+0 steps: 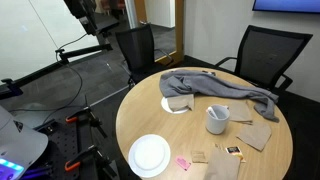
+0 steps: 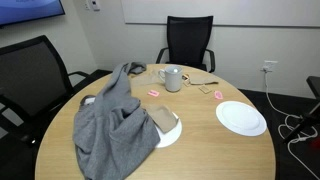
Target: Take the marker out of the cup and place it on the table
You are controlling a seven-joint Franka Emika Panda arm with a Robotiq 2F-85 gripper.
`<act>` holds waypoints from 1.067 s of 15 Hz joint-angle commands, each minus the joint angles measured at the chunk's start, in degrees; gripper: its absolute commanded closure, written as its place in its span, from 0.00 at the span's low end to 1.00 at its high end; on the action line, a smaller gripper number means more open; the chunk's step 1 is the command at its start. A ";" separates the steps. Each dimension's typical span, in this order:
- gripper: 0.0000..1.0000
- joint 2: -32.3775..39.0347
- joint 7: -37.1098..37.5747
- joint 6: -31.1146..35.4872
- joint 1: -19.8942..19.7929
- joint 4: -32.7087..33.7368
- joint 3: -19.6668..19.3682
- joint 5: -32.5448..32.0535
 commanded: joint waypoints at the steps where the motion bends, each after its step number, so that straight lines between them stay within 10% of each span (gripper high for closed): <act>1: 0.00 0.05 0.17 -0.18 0.30 0.13 -0.29 -0.24; 16: 0.00 2.90 2.00 1.53 -3.72 8.19 -3.99 0.29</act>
